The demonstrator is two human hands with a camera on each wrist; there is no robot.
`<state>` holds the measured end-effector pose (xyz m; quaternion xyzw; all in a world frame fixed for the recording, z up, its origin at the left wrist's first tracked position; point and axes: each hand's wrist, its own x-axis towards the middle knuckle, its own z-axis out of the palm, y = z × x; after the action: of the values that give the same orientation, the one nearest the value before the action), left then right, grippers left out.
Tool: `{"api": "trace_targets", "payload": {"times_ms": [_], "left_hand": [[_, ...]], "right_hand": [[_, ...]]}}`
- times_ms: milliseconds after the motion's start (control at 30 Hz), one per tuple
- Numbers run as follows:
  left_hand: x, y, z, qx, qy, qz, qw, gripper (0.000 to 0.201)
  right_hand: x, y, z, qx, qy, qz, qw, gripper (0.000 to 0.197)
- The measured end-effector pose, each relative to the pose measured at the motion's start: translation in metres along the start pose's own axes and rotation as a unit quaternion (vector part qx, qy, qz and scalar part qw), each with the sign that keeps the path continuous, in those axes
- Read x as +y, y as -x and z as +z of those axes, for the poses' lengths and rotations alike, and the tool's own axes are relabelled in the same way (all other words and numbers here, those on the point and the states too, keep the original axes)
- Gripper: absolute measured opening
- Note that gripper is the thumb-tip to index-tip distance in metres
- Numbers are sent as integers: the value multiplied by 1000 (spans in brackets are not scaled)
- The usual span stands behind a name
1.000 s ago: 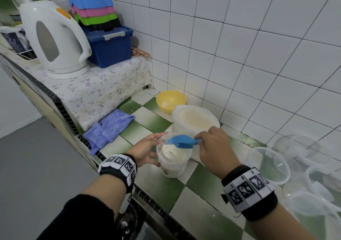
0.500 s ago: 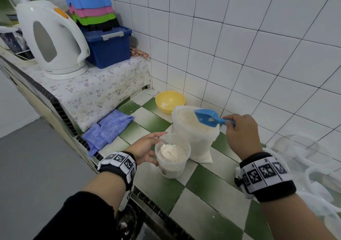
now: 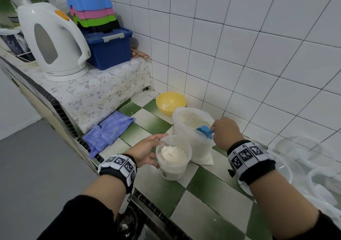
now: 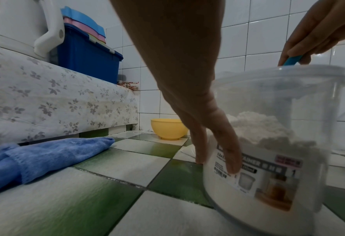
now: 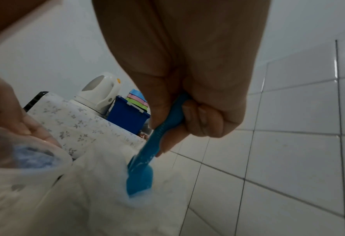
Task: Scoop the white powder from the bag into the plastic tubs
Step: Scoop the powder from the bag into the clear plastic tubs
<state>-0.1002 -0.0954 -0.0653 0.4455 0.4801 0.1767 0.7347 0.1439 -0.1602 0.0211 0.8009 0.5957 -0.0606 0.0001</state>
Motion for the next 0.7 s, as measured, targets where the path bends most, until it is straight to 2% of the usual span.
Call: {"api": "trace_targets", "payload": {"times_ms": [133, 300, 500, 700], "left_hand": [[0, 0, 1, -1, -1, -1, 1000, 36], [0, 0, 1, 0, -1, 0, 1000, 35], [0, 0, 1, 0, -1, 2, 1000, 35], [0, 3, 3, -1, -4, 8, 1000, 35]], "right_hand": [[3, -6, 9, -29, -89, 57, 994, 26], [5, -3, 18, -40, -158, 85, 983, 32], [6, -6, 27, -28, -252, 144, 957, 30], [13, -10, 30, -5, -365, 186, 912, 30]]}}
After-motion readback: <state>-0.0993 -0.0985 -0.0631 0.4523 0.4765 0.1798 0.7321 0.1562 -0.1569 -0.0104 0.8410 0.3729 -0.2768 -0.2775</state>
